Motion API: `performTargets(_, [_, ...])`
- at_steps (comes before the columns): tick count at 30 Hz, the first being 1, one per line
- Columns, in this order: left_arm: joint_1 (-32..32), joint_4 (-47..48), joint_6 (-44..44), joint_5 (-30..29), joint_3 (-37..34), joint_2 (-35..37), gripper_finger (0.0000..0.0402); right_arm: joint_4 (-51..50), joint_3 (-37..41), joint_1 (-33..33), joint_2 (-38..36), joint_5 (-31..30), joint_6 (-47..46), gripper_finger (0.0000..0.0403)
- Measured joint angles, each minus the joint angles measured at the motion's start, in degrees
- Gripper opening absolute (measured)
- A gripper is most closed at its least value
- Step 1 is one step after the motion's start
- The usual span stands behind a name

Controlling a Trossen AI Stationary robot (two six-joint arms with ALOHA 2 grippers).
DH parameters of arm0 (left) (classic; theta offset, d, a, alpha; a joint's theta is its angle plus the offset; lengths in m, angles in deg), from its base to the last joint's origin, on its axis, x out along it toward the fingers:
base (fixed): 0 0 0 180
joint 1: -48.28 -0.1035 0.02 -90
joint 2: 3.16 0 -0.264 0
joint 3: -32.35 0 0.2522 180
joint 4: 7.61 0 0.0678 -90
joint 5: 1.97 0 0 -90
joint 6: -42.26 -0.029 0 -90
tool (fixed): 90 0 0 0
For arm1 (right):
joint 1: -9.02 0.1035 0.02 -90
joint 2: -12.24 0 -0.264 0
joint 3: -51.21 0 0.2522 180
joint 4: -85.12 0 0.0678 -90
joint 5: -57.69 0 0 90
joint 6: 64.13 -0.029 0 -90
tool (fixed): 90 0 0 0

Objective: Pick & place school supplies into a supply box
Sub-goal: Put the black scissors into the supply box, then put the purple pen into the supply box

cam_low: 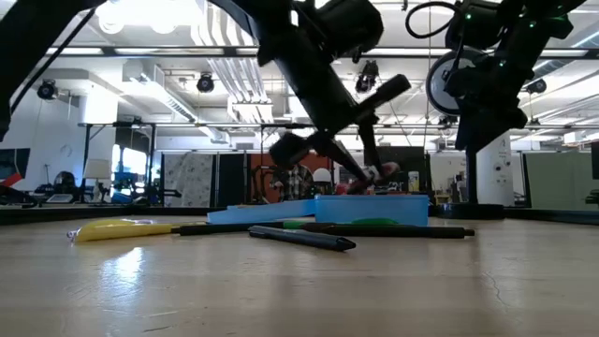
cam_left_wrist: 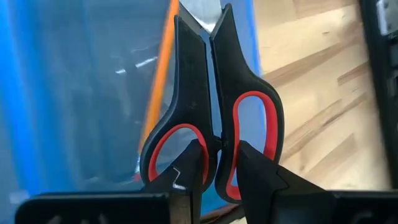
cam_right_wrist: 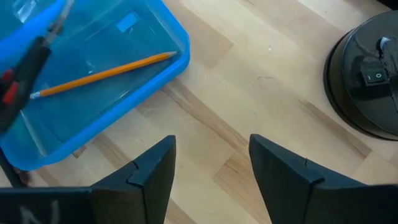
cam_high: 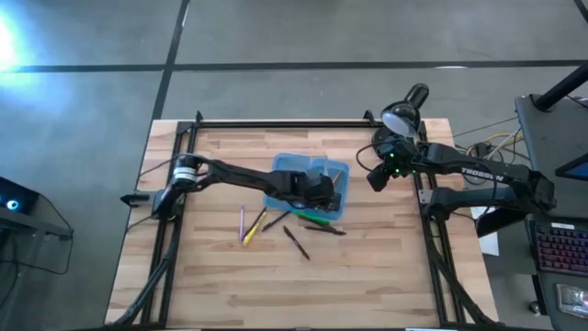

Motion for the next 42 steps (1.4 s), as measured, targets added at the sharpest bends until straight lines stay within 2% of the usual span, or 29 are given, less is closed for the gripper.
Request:
performTargets(11, [0.0, -2.6, 13.0, 1.1, 0.0, -2.3, 0.0058, 0.1, 0.1, 0.0, 0.1, 0.0, -0.8, 0.0194])
performTargets(22, [0.0, -2.7, 14.0, 1.4, -0.5, -3.2, 0.0059, 0.1, 0.2, 0.0, 0.1, 0.0, -0.6, 0.0194])
performTargets(28, [0.0, -3.4, 14.1, 1.5, 0.4, -3.9, 0.0122, 0.0, 0.2, 0.0, 0.1, 0.0, 0.0, 0.0194])
performTargets(34, [0.5, -2.9, 7.2, 1.2, 4.2, -1.9, 0.0138, 0.0, 0.2, 0.0, 0.1, 0.0, 1.7, 0.0194])
performTargets(36, [1.0, 0.6, 4.5, 0.2, 5.9, -0.4, 0.0139, 0.0, 0.2, 0.0, 0.1, 0.3, 3.0, 0.0194])
performTargets(39, [2.2, 12.3, 1.9, -2.2, 8.2, 1.9, 0.0139, 0.0, 0.2, 0.0, 0.1, 2.2, 4.6, 0.0194])
performTargets(42, [3.8, 24.5, 2.9, -3.3, 8.5, 3.7, 0.0139, 0.2, 0.2, 0.1, 0.3, 3.4, 5.3, 0.0194])
